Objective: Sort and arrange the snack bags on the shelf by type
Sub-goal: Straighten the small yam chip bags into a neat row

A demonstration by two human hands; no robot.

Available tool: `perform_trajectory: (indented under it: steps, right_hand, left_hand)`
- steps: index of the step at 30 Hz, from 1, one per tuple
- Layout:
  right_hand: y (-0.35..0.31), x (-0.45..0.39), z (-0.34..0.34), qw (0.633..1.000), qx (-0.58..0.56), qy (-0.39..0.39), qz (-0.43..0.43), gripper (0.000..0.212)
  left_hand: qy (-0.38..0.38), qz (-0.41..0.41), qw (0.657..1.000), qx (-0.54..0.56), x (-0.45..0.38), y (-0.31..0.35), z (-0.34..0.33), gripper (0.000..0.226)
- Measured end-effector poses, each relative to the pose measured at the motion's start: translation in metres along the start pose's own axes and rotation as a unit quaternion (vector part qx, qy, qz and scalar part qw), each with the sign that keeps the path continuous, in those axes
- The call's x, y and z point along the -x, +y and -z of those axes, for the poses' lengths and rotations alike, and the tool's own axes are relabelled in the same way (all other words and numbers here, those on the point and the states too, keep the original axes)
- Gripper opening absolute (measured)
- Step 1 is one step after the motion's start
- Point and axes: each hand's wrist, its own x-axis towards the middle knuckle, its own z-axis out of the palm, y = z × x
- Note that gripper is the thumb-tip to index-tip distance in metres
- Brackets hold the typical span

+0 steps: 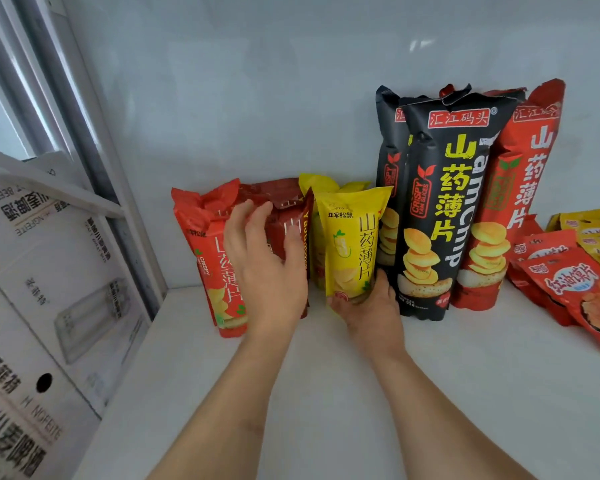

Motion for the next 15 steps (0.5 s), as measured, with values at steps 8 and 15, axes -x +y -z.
perform_trajectory:
  steps: [8,15]
  right_hand:
    - [0.004,-0.003,0.007,0.999,-0.016,-0.023,0.027,0.109]
    - [0.011,-0.012,0.009,0.997,-0.006,-0.053,0.052,0.104]
  left_hand:
    - [-0.056,0.062,0.996,-0.031,0.040,-0.004,-0.009,0.067]
    - [-0.054,0.237,0.969,-0.034,0.055,-0.027,-0.020,0.082]
